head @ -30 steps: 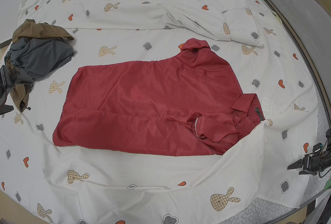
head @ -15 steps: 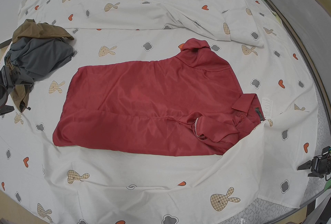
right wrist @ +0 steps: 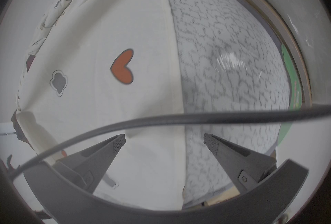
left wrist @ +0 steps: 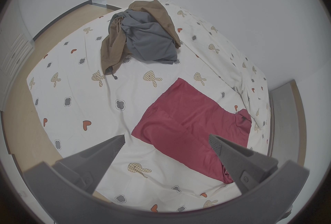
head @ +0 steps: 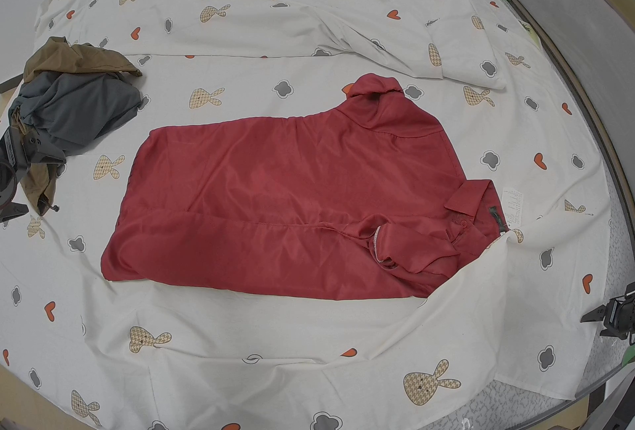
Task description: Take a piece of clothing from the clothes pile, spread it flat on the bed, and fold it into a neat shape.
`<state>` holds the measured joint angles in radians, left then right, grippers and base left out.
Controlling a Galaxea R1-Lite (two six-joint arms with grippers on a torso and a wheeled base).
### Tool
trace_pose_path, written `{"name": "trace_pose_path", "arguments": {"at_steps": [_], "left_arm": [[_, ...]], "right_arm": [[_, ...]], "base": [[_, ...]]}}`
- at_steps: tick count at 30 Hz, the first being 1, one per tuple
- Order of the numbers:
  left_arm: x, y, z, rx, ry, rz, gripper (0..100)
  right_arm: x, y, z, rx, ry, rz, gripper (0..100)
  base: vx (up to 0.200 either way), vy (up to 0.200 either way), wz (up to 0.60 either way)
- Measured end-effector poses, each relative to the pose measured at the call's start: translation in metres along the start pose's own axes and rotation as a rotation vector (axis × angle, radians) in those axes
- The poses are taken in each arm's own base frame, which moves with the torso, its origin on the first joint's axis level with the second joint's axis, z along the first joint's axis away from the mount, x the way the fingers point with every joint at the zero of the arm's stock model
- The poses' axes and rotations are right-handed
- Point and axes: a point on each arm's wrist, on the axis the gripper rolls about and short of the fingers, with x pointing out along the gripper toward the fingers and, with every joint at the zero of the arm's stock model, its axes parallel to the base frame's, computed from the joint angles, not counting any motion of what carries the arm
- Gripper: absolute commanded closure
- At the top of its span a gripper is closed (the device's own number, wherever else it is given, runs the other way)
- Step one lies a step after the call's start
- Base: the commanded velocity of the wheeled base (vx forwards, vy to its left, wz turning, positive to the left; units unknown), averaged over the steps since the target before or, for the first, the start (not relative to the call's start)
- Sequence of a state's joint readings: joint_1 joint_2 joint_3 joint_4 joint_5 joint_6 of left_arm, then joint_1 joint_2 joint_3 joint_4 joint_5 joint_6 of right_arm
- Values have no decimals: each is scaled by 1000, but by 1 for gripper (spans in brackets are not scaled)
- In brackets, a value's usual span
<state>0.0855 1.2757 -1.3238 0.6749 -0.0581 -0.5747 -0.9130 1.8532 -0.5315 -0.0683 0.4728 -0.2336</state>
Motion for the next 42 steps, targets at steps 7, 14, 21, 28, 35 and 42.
{"name": "trace_pose_path", "arguments": {"at_steps": [7, 14, 21, 28, 35, 42], "left_arm": [[0, 0, 0, 0, 1, 1, 0], [2, 0, 0, -1, 5, 3, 0], [3, 0, 0, -1, 8, 4, 0], [3, 0, 0, 0, 8, 5, 0], [3, 0, 0, -1, 7, 5, 0], [3, 0, 0, 0, 9, 5, 0]], "right_arm": [[24, -14, 7, -41, -57, 0, 100], [26, -10, -1, -35, -68, 151, 100], [9, 1, -7, -55, -104, 176, 100], [-14, 13, -16, -21, -55, 184, 100], [-50, 15, -6, -52, -119, 80, 100], [-67, 14, 2, -101, -170, -66, 100]], "base": [[0, 0, 0], [0, 0, 0], [0, 0, 0], [0, 0, 0], [0, 0, 0], [0, 0, 0]]}}
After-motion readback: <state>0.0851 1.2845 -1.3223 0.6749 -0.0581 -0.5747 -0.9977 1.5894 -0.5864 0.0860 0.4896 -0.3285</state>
